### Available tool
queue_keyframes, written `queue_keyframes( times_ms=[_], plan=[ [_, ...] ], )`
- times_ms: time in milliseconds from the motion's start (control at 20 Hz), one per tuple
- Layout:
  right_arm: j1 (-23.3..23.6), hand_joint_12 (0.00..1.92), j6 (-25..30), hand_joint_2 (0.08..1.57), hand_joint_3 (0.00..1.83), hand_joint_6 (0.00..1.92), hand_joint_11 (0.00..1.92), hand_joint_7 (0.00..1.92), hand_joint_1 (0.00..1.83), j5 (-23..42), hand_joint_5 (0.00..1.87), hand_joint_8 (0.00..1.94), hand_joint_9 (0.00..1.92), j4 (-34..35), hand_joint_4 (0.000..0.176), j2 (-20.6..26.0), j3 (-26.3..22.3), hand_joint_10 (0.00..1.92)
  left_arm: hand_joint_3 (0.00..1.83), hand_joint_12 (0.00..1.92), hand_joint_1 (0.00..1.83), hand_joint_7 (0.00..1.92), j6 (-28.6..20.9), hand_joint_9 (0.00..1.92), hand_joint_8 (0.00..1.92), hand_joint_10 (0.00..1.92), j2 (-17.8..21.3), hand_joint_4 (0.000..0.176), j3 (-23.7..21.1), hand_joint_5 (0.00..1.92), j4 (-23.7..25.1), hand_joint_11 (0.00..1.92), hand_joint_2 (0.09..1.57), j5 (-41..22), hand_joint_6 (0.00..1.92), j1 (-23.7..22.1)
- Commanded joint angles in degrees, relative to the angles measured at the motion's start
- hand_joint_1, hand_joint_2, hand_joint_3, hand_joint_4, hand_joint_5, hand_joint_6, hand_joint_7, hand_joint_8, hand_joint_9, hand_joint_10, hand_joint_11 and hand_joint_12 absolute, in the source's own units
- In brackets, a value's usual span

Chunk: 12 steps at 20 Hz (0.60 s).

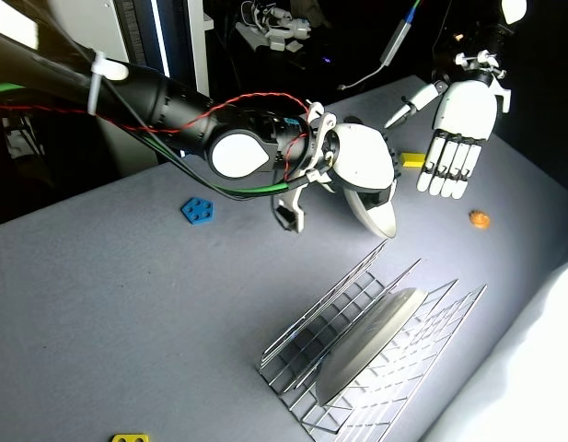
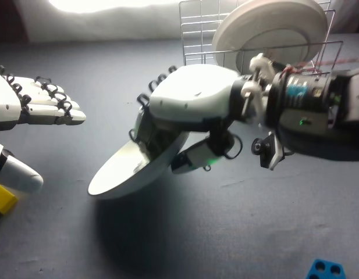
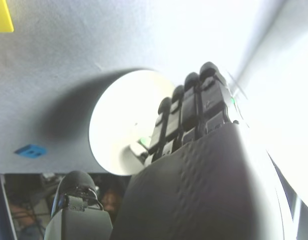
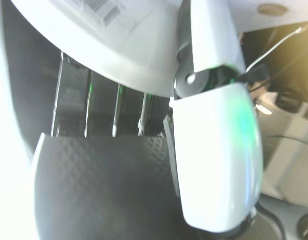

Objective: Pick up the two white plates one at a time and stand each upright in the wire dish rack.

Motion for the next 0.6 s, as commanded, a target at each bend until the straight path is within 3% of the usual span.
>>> queue_keyframes(
  times_ms=[0,400,550],
  plan=[
    [1.39,1.09,2.33,1.07,0.00,0.92,0.84,1.09,1.39,5.10,1.02,0.87,1.00,0.75,0.000,0.74,-0.77,0.94,0.00,0.00,0.00,0.00,-0.09,0.00,0.00,0.00,-0.01,0.000,0.47,0.00,-2.99,0.00,0.99,-2.09,0.00,-0.31],
    [6.17,1.13,13.38,1.08,0.00,0.99,0.82,1.06,1.38,0.34,0.99,0.89,0.95,0.72,0.000,6.00,-4.28,1.01,0.00,0.00,0.00,0.00,-0.43,0.00,0.00,0.00,-0.92,0.000,2.43,0.00,-3.32,0.00,1.00,-1.00,0.00,-0.26],
    [7.27,1.13,16.13,1.08,0.00,0.98,0.82,1.09,1.38,-0.65,1.00,0.84,0.96,0.71,0.000,7.06,-5.05,0.98,0.00,0.00,0.00,0.00,-3.98,0.00,0.00,0.00,-1.09,0.000,3.31,0.00,-3.27,0.00,1.00,-1.00,0.00,-0.20]
  ],
)
